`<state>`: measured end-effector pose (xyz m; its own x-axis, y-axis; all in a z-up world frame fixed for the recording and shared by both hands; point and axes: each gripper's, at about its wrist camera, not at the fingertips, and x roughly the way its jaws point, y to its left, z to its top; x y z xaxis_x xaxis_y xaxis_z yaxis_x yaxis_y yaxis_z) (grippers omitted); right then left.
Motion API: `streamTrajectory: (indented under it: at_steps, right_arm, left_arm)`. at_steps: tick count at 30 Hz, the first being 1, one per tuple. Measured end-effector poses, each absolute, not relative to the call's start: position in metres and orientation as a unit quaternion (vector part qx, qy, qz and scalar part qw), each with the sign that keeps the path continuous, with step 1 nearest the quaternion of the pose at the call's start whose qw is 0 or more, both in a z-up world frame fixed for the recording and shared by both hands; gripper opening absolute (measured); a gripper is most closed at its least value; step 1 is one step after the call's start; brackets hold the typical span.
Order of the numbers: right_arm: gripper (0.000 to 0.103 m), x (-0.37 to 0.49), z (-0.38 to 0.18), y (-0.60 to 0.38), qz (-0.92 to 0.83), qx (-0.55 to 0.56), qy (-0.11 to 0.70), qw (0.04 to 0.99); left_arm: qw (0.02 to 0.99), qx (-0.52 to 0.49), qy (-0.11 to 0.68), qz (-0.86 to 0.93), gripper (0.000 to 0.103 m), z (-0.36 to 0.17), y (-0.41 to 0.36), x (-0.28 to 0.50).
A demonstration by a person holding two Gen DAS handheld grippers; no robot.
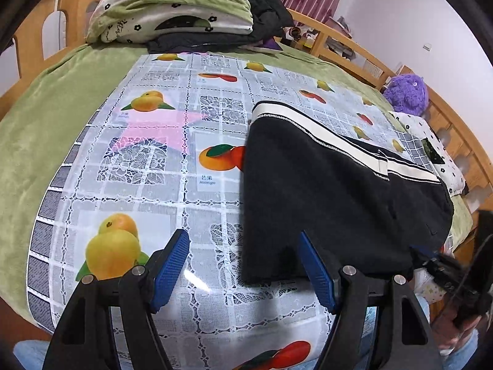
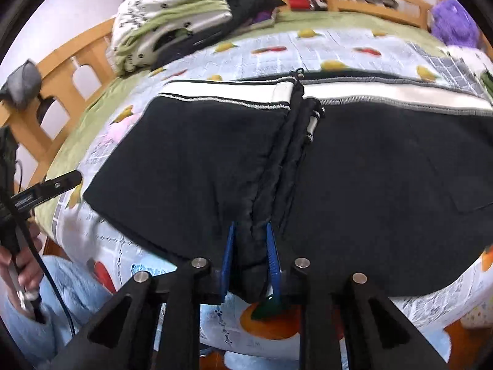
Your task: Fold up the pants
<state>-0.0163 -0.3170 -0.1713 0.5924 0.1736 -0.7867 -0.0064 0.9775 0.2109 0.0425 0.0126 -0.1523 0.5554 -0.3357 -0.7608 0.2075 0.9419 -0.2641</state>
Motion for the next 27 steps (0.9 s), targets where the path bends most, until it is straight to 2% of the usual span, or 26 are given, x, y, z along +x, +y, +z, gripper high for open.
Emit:
streamTrajectory:
  at_steps: [1,3,5,11,13,15,19,21,27]
  right_arm:
    - [0.031,-0.018,-0.163,-0.317,0.053,0.083,0.441,0.892]
    - [0.044,-0.020,-0.146,-0.320,0.049,0.075,0.408,0.909]
    - [0.045,-0.018,-0.138,-0.321,0.050,0.073,0.386,0.918]
    - [0.044,-0.009,-0.155,-0.308,0.085,0.053,0.424,0.900]
    - [0.041,-0.007,-0.168,-0.301,0.080,0.027,0.449,0.890]
    - [0.009,-0.011,-0.167,-0.294,0.072,-0.001,0.435,0.897]
    - [0.009,-0.037,-0.125,-0.296,0.083,0.012,0.353,0.932]
    - [0.004,-0.048,-0.113,-0.302,0.091,0.049,0.330,0.938]
    - [0.005,-0.048,-0.165,-0.298,0.095,0.033,0.430,0.897]
  left_arm:
    - [0.880,-0.072,0.444,-0.154,0.071,-0.152,0.013,0.042]
    - [0.879,-0.078,0.445,-0.152,0.071,-0.152,0.015,0.045]
    - [0.877,-0.081,0.448,-0.151,0.071,-0.152,0.015,0.047]
    - [0.879,-0.081,0.444,-0.151,0.071,-0.152,0.014,0.048]
    - [0.879,-0.082,0.445,-0.151,0.071,-0.151,0.013,0.049]
    - [0.878,-0.077,0.446,-0.155,0.071,-0.151,0.010,0.049]
    - [0.881,-0.063,0.441,-0.158,0.071,-0.148,0.007,0.042]
    - [0.881,-0.064,0.441,-0.160,0.071,-0.147,0.007,0.040]
    - [0.879,-0.061,0.447,-0.157,0.071,-0.150,0.008,0.039]
